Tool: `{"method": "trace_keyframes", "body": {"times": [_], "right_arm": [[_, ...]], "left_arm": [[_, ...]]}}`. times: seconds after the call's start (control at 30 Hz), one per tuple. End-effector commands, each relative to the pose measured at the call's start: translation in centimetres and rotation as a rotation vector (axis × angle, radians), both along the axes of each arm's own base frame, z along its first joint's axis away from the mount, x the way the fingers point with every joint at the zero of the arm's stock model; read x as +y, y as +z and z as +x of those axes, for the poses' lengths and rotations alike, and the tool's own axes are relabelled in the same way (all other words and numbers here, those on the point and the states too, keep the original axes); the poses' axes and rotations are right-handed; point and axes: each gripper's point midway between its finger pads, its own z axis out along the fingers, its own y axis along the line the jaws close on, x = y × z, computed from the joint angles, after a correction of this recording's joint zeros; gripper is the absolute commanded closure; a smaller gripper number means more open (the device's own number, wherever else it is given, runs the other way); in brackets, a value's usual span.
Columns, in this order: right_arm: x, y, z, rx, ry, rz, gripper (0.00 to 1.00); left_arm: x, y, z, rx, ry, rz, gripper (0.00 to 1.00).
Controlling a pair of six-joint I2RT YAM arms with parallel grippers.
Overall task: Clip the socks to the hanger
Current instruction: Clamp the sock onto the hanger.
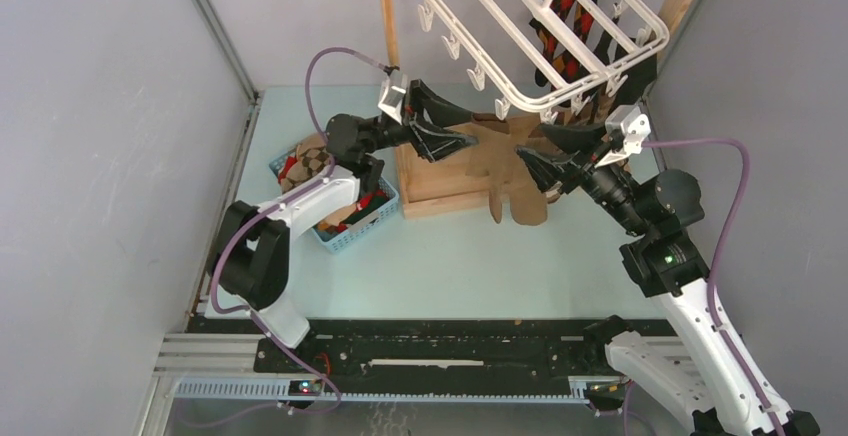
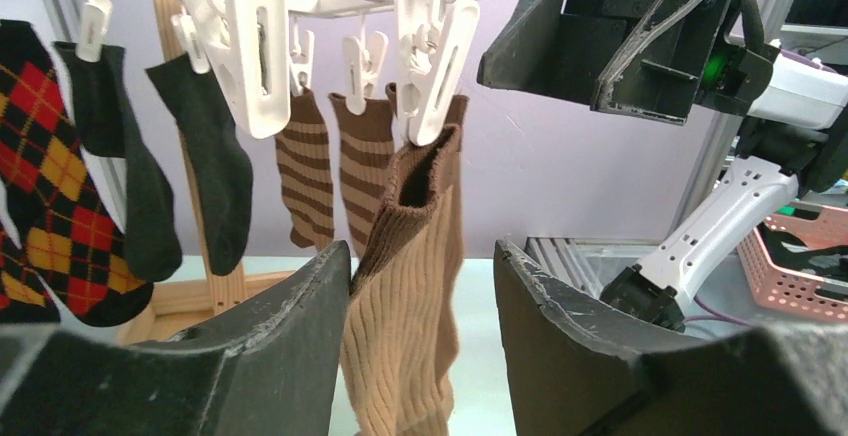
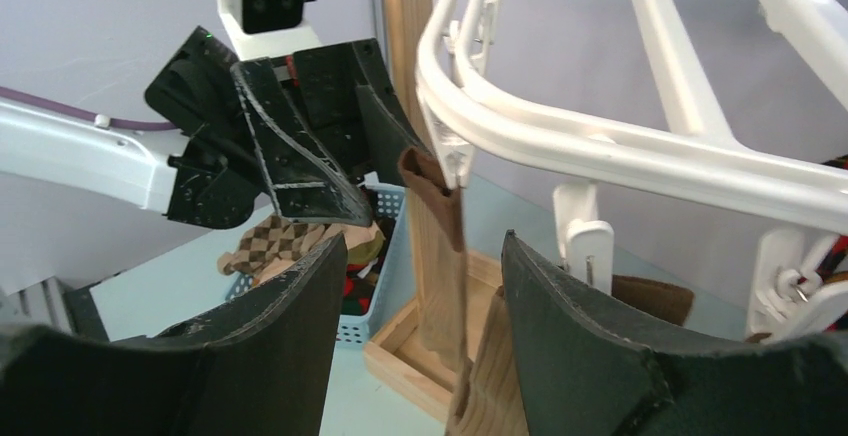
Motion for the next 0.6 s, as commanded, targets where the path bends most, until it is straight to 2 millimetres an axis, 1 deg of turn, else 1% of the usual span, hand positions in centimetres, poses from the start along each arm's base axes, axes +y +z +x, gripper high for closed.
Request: {"method": "trace_keyframes", "body": {"times": [0.0, 0.03, 0.13, 0.2, 0.37, 0.57], "right_arm": [[0.4, 0.5, -1.2, -0.033, 0.062, -0.020, 0.33], [0.4, 0.6, -1.3, -0.037, 0.064, -0.019, 0.33], [0.5, 0.7, -1.7, -0.050, 0.083, -0.027, 0.33], [0.6, 0.8, -2.0, -0.059, 0.096, -0.034, 0.33], [0.6, 0.9, -2.6, -0.077, 0.121, -0.045, 0.33], [1.5, 1.2, -3.1, -0.069, 0.193, -0.026, 0.33]], "left_arm": [[-1.0, 2.8, -0.8, -0.088, -0.005, -0.040, 0.41], [-1.1, 2.8, -0.8, -0.086, -0.005, -0.041, 0.41], [-1.4, 3.1, -0.8, -0.086, -0.010, -0.048, 0.50], [-1.6, 3.1, -0.9, -0.083, -0.016, -0.048, 0.53], [-1.9, 3.1, -0.9, -0.083, -0.014, -0.043, 0.54], [-2.1, 2.9, -1.1, -0.074, -0.022, -0.031, 0.78]]}}
